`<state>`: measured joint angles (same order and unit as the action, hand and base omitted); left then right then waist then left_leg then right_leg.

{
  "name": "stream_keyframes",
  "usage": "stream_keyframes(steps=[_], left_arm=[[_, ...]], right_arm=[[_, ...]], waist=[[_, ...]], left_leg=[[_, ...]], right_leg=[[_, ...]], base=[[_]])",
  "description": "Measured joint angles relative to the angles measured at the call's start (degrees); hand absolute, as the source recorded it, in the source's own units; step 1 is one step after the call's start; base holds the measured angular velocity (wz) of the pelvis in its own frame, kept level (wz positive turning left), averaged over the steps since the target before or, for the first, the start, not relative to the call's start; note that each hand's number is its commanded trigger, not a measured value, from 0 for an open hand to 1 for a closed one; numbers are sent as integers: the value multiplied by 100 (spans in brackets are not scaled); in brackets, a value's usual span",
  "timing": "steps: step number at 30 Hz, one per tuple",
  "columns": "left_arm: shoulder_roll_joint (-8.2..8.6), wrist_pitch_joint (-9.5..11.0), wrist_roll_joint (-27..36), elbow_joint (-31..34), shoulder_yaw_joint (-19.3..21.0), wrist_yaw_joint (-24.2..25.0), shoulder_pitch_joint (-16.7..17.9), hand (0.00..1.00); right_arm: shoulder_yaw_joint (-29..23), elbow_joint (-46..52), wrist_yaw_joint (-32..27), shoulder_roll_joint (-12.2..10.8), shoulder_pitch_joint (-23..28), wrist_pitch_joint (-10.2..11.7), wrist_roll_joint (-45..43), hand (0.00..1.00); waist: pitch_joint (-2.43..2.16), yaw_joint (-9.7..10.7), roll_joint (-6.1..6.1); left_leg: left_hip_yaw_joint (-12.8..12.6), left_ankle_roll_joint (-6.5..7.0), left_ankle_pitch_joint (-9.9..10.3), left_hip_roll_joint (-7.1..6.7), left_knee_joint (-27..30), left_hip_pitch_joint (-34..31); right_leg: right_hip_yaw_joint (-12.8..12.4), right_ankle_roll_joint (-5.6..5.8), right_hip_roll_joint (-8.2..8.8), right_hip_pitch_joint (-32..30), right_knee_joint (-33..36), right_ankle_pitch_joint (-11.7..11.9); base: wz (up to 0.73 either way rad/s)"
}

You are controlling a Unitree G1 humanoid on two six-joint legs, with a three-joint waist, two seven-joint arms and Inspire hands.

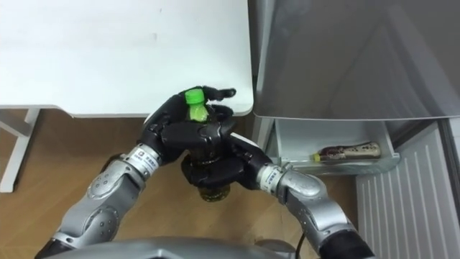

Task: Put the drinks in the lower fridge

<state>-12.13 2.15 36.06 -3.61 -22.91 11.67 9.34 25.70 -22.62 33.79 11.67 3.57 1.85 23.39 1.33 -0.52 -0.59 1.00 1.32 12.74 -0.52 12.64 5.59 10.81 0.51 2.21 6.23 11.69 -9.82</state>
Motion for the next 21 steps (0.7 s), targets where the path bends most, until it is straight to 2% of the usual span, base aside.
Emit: stream_keyframes(steps=[6, 11, 15, 19, 21], left_arm=[[1, 8, -568, 229, 200, 0, -5, 0], [3, 61, -575, 739, 272, 13, -6, 0], [8, 101, -553, 1008, 371, 17, -7, 0], [28, 211, -522, 1385, 394, 4, -12, 0], [55, 284, -531, 1511, 425, -37, -16, 0]], right_arm=[[8, -227, 26, -52, 46, -8, 125, 100], [2, -371, 28, 13, 113, -23, 27, 100], [-24, -371, 66, 80, 180, -38, -139, 100], [-13, -364, 66, 106, 213, -71, -309, 100], [-13, -365, 57, 125, 213, -71, -362, 100]], waist=[[-17, -7, -29], [-19, -81, -31], [-51, -102, 23], [-51, -116, 64], [-29, -135, 82]], left_leg=[[-25, 0, 1, 0, -31, -12], [-45, 1, 1, 2, 3, -38], [-45, 0, 1, 7, 2, -27], [-49, 0, 1, 8, -10, 31], [-50, 0, 1, 8, -70, 97]], right_leg=[[2, 0, 0, -18, 0, 0], [20, 0, 3, -52, 0, 0], [43, 0, 2, -38, -3, 1], [40, 0, 3, 21, -3, 1], [30, 0, 0, 69, -5, 0]], base=[[0], [0], [0], [0], [0]])
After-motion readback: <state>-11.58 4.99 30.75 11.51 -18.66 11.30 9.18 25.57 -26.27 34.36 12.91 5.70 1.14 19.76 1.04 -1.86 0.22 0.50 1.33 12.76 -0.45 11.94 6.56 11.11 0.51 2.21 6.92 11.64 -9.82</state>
